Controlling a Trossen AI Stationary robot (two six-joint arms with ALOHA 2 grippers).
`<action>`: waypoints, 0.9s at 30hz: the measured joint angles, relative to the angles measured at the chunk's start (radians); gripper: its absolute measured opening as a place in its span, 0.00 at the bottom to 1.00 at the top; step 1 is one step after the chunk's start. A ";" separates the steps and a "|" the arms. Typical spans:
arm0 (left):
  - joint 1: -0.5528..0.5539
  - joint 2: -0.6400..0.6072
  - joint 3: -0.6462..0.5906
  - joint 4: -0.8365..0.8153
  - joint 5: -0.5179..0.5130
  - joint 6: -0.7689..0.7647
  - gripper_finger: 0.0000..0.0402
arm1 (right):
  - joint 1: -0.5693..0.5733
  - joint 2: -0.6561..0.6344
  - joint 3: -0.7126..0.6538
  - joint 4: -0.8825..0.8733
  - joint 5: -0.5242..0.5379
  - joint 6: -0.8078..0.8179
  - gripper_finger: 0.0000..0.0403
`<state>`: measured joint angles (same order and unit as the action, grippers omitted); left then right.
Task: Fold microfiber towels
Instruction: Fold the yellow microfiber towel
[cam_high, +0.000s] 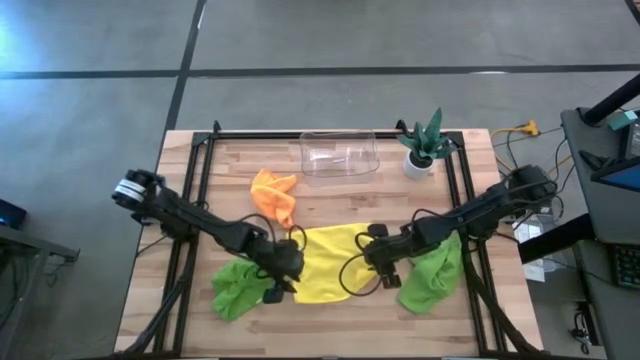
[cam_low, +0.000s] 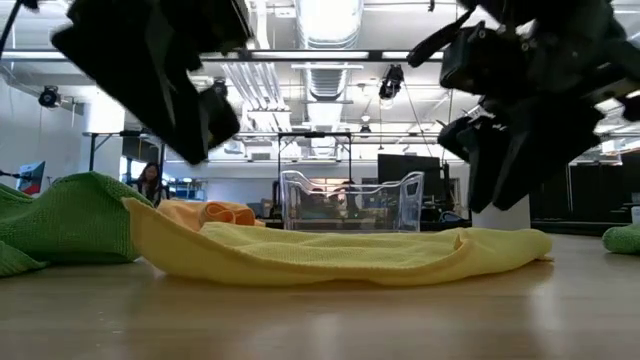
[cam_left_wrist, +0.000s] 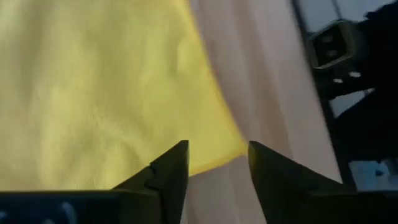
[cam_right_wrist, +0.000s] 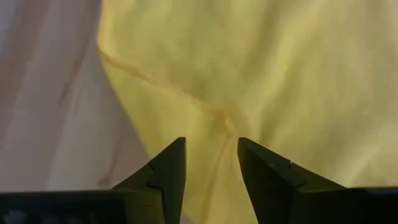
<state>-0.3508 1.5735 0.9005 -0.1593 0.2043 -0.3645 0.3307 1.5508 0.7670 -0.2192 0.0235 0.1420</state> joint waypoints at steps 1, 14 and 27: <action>0.000 0.015 0.000 -0.002 0.000 -0.022 0.39 | -0.007 0.007 0.000 0.013 0.000 -0.012 0.34; -0.014 0.063 0.004 0.051 0.022 -0.108 0.40 | -0.024 0.108 0.001 0.099 -0.049 -0.120 0.32; -0.014 0.063 0.004 0.055 0.022 -0.126 0.40 | -0.030 0.163 0.033 0.099 -0.046 -0.093 0.21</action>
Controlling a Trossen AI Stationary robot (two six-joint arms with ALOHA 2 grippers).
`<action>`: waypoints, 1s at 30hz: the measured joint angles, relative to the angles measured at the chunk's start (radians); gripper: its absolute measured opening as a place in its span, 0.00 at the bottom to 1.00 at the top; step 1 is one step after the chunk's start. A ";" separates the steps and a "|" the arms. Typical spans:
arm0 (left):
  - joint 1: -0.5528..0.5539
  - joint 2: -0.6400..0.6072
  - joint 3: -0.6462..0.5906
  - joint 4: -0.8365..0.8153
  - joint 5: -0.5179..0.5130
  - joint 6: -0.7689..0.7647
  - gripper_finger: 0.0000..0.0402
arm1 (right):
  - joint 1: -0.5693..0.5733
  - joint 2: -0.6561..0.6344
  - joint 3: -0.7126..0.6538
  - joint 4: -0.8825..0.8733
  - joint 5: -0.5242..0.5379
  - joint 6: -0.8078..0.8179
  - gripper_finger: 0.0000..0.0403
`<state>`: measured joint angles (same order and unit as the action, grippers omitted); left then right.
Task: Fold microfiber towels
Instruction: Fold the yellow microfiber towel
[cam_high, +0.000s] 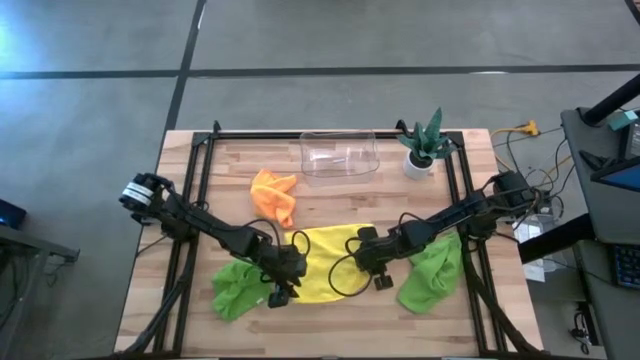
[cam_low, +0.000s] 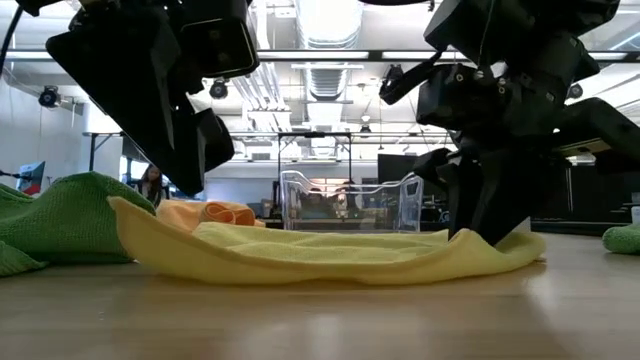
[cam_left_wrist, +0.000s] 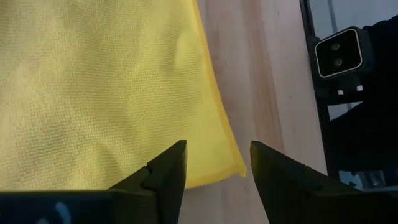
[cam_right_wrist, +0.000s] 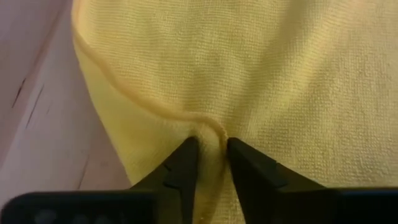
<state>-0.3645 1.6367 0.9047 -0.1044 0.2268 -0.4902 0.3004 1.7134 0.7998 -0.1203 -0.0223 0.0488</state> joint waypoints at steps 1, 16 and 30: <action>0.000 0.000 0.000 -0.001 0.000 -0.001 0.40 | 0.000 0.000 0.000 -0.001 0.000 0.004 0.19; 0.000 0.000 0.000 0.005 0.001 -0.003 0.40 | 0.000 -0.003 0.017 -0.007 -0.004 0.074 0.09; -0.001 -0.001 0.000 0.017 0.004 -0.004 0.40 | 0.000 -0.011 0.034 -0.009 -0.003 0.108 0.11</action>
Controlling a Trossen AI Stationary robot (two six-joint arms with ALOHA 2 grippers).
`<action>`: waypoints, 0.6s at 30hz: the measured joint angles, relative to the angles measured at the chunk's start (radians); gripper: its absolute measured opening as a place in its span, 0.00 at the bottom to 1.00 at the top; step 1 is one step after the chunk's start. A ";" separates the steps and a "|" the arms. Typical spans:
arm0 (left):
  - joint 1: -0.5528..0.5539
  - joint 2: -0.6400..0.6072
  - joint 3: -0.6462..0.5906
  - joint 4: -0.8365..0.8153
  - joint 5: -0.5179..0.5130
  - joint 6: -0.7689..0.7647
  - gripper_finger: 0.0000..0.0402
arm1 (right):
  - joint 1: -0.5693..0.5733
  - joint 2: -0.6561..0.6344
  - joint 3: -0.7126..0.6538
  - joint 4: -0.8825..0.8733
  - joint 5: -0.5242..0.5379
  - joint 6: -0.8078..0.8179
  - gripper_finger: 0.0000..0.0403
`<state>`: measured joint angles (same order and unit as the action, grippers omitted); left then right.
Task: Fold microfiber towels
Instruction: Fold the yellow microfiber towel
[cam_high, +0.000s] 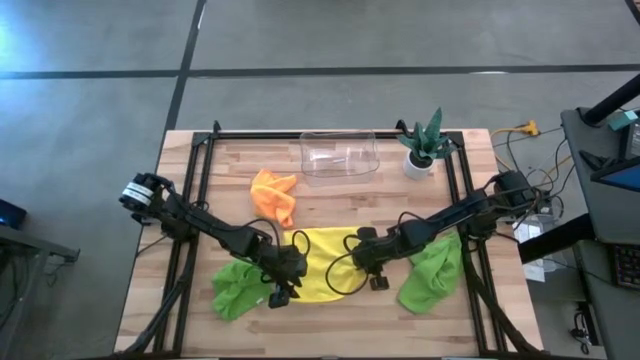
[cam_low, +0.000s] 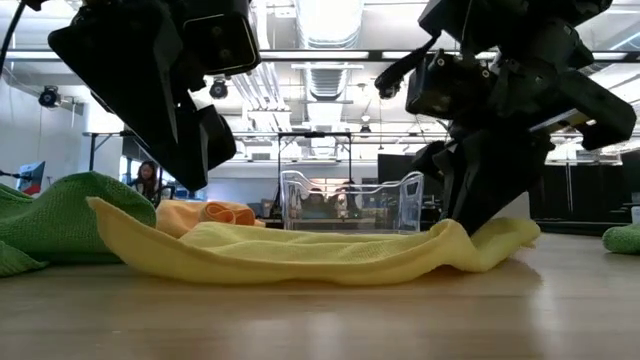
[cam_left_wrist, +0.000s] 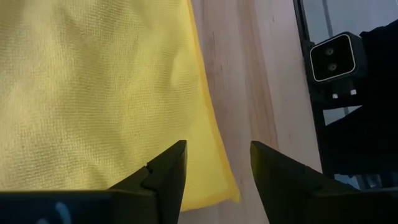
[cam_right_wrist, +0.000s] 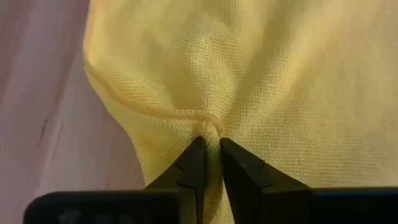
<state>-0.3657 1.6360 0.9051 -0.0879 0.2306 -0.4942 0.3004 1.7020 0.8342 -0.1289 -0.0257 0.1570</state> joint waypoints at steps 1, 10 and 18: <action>0.000 0.000 0.000 0.000 0.000 0.000 0.40 | 0.000 -0.005 0.003 -0.002 0.000 0.000 0.10; -0.001 0.000 0.000 0.001 0.000 0.000 0.40 | 0.000 -0.041 0.012 -0.015 0.000 0.004 0.09; -0.001 0.000 0.001 0.001 0.000 0.001 0.40 | 0.001 -0.041 0.012 -0.012 -0.031 -0.080 0.24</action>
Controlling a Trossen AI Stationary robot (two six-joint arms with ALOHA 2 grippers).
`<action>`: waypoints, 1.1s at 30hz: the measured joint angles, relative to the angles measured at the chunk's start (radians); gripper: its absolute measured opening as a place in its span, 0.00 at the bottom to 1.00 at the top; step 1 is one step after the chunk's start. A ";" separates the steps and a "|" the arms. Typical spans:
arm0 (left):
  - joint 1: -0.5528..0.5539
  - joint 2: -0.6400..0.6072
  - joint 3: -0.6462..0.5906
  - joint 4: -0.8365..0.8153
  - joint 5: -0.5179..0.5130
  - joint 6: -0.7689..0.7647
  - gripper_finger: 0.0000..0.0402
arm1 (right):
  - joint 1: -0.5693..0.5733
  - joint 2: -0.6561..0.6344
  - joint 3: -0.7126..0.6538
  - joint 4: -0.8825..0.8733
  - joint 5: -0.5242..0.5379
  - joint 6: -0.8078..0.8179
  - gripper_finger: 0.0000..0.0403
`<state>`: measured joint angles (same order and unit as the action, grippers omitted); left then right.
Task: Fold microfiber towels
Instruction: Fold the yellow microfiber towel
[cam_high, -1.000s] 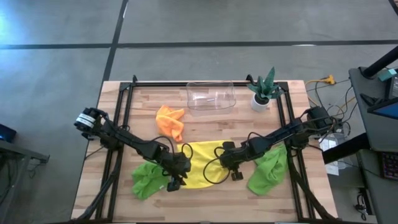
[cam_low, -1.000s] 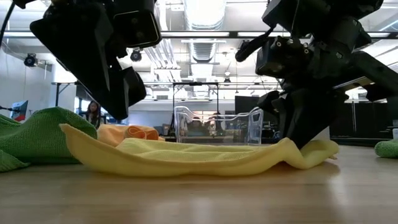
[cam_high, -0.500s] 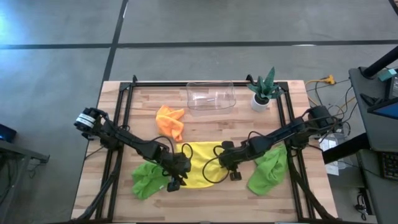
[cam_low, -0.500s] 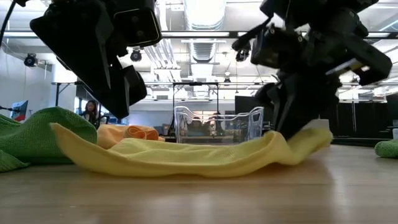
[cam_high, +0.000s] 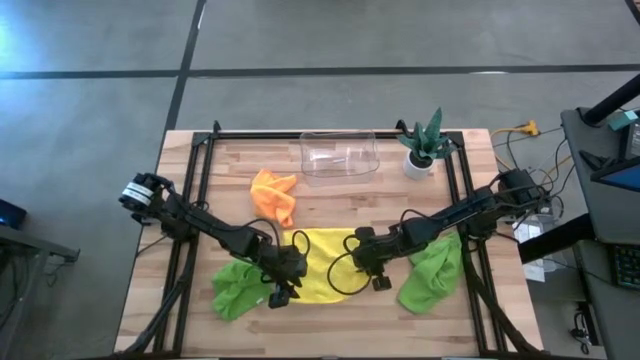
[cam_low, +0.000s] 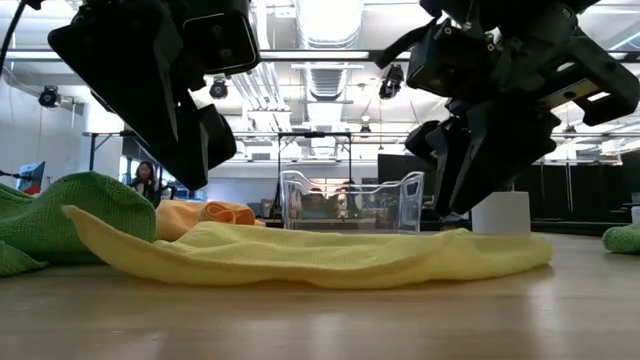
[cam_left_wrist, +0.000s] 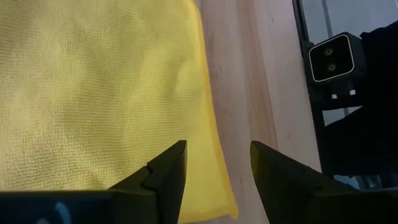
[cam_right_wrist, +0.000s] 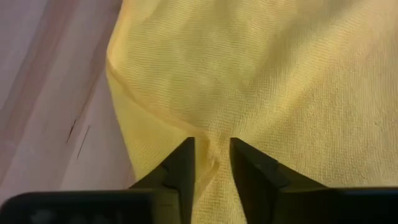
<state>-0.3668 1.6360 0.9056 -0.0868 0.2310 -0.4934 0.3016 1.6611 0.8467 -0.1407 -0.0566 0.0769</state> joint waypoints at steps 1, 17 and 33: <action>0.000 0.000 0.000 0.000 0.000 0.000 0.40 | 0.000 0.000 0.000 0.001 0.000 -0.009 0.27; 0.000 0.000 0.000 0.000 0.000 0.000 0.40 | -0.008 0.052 0.015 -0.015 0.000 -0.118 0.31; 0.000 0.000 -0.001 0.000 0.000 0.001 0.40 | -0.007 0.063 0.015 -0.022 -0.014 -0.104 0.04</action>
<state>-0.3672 1.6360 0.9047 -0.0868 0.2306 -0.4927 0.2943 1.7237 0.8619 -0.1624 -0.0701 -0.0273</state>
